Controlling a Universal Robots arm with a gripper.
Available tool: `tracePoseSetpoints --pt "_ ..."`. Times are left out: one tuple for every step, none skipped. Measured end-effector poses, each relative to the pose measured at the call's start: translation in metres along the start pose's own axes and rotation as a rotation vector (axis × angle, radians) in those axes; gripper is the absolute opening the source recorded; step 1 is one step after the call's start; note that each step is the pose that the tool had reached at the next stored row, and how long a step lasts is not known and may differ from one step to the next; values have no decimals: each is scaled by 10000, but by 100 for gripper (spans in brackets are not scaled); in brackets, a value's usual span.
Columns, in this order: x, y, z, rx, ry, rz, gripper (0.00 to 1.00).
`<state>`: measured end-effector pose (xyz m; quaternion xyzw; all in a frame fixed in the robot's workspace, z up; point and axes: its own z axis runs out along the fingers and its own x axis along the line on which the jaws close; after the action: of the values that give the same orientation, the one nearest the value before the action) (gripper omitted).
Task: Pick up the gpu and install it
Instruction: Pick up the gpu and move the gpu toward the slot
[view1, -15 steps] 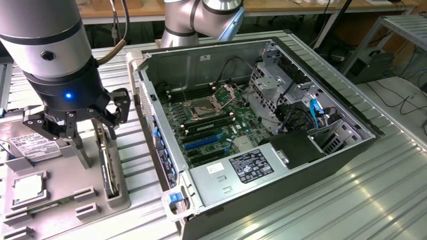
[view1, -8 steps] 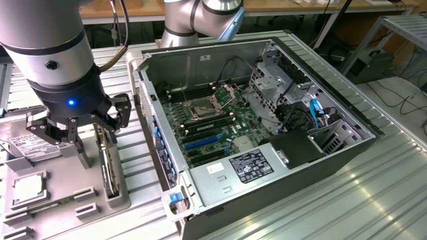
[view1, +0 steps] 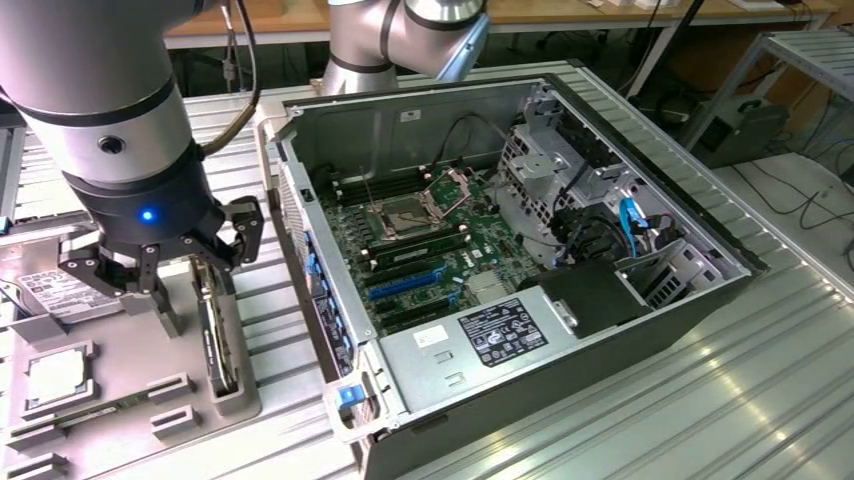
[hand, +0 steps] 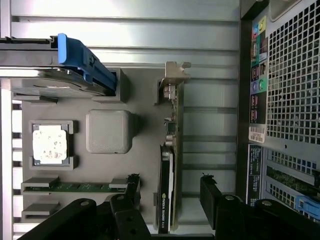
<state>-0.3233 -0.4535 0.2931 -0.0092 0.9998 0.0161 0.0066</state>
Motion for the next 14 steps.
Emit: tracePoseSetpoints --pt "0 -1 11 10 6 0 60" --pt "0 -2 21 26 13 1 60" --pt "1 -3 28 51 22 1 60" --pt "1 -4 35 80 29 1 60" --pt "1 -5 42 107 36 0 60" --pt "1 -5 56 127 46 0 60" --pt "2 -6 74 128 52 0 60" --pt "2 -6 93 127 56 0 60" --pt "2 -7 111 127 61 -2 60" --pt "3 -7 129 126 67 -9 60" --pt "2 -10 148 127 74 -17 60" --pt "3 -12 166 127 78 -22 60" --pt "3 -15 184 126 79 -28 60" --pt "4 -17 202 127 83 -30 60"
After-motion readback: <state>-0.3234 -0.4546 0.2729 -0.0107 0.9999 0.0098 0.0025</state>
